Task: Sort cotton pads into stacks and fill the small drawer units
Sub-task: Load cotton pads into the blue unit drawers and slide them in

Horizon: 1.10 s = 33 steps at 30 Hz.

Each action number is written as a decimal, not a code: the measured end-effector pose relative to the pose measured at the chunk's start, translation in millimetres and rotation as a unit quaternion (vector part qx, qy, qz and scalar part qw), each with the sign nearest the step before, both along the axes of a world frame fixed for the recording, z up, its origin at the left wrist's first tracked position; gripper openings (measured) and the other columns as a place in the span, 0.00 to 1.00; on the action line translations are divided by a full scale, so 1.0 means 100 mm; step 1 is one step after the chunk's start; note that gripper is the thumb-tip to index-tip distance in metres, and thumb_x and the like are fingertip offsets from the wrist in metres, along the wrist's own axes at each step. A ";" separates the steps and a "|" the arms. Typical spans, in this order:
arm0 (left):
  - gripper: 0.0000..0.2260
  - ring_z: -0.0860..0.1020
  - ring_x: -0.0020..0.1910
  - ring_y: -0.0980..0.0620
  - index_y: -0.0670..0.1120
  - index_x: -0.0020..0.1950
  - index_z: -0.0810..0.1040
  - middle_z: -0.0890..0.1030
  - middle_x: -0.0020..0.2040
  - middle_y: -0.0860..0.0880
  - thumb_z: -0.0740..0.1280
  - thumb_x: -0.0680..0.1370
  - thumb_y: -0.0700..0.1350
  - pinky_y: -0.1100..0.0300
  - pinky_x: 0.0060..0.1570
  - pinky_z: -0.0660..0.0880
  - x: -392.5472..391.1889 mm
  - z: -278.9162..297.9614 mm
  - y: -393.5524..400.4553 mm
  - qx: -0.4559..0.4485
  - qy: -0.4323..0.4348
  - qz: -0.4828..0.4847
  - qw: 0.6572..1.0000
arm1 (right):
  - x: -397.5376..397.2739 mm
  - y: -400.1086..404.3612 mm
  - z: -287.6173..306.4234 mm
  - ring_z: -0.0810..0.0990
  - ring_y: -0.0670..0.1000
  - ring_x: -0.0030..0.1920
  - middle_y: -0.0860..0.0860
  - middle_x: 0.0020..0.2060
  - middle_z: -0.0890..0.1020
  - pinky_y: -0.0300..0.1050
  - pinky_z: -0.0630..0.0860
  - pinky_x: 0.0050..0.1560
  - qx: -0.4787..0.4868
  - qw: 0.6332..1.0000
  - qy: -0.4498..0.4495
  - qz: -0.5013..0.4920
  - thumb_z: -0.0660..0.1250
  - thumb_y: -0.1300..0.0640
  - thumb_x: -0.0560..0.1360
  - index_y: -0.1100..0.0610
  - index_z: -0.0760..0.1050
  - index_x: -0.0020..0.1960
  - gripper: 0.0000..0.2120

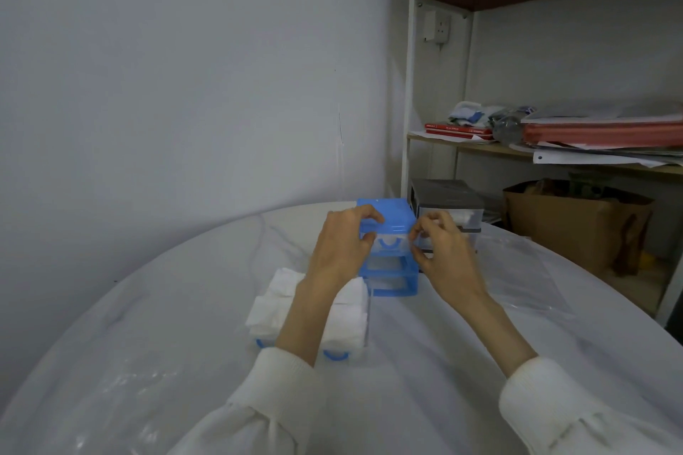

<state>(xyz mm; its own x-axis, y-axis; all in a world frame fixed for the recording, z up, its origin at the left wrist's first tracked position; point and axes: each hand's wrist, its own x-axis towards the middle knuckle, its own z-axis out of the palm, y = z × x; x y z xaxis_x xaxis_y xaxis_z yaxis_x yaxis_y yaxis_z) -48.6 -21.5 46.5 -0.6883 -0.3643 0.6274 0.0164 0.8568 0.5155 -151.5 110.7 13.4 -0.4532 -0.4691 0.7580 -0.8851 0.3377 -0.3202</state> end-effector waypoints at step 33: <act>0.18 0.75 0.56 0.45 0.43 0.65 0.72 0.73 0.62 0.42 0.55 0.77 0.33 0.59 0.52 0.72 0.71 -0.34 0.48 0.080 -0.199 0.021 0.976 | 0.75 0.60 -0.07 0.76 0.55 0.48 0.56 0.53 0.74 0.46 0.76 0.46 0.252 0.938 -0.239 -0.008 0.57 0.67 0.75 0.48 0.69 0.66 0.24</act>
<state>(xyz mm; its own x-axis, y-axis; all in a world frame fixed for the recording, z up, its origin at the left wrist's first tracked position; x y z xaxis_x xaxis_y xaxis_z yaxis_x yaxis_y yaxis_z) 22.1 26.7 12.7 -0.8488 -0.4680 0.2458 -0.2456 0.7608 0.6007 -76.3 171.2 6.2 -0.6954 -0.7029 0.1497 -0.6740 0.5657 -0.4751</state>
